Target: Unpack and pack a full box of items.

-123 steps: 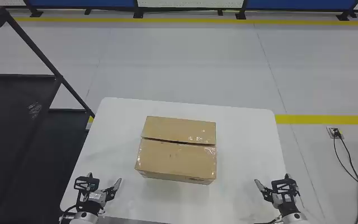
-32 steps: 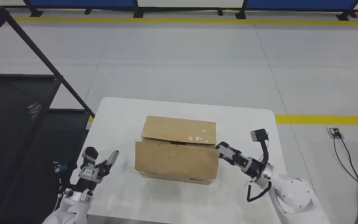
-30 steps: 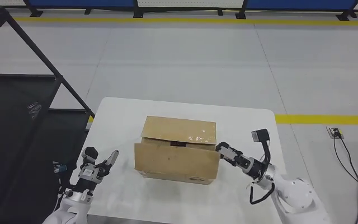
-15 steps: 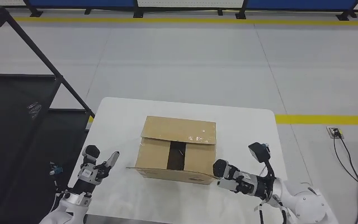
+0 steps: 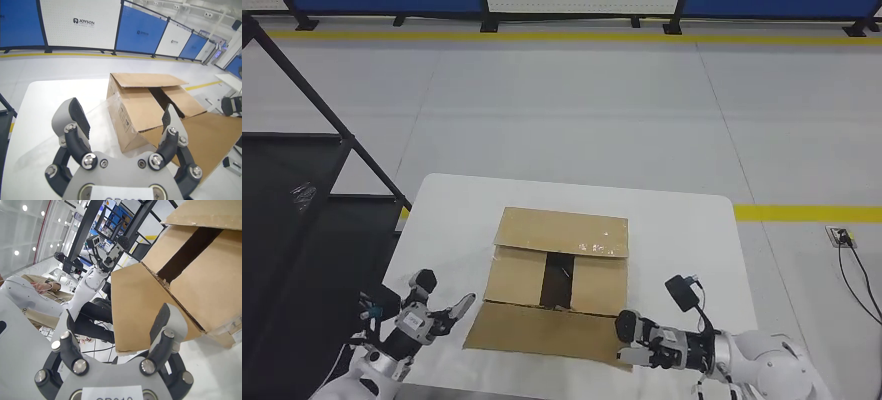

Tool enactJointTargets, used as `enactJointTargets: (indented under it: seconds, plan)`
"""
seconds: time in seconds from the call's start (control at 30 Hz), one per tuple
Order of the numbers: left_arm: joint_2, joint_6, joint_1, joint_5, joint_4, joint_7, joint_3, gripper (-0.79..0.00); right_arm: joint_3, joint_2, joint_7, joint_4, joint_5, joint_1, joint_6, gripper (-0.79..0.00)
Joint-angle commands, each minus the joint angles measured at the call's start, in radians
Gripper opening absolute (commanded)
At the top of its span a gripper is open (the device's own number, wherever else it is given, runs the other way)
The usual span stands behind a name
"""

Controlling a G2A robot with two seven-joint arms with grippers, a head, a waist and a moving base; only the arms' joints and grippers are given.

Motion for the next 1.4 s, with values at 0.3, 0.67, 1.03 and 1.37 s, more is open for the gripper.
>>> enactJointTargets:
  seconds: [0.3,0.67,1.03,1.37]
  plan:
    - [0.013,-0.090,-0.007,0.162,0.067,-0.005,0.023,0.000,-0.051,0.002,-0.064,0.029,-0.003,0.040,0.033,0.000]
    - [0.016,-0.092,-0.021,0.192,0.093,-0.002,0.037,0.000,-0.040,-0.001,-0.200,0.015,0.007,0.047,0.108,0.000]
    - [0.015,-0.085,-0.020,0.190,0.095,-0.006,0.038,0.000,-0.047,-0.003,-0.224,0.018,0.021,0.047,0.133,0.000]
    - [0.017,-0.053,-0.022,0.235,0.091,-0.003,0.067,0.000,-0.143,-0.022,-0.283,0.122,0.096,0.188,0.396,0.000]
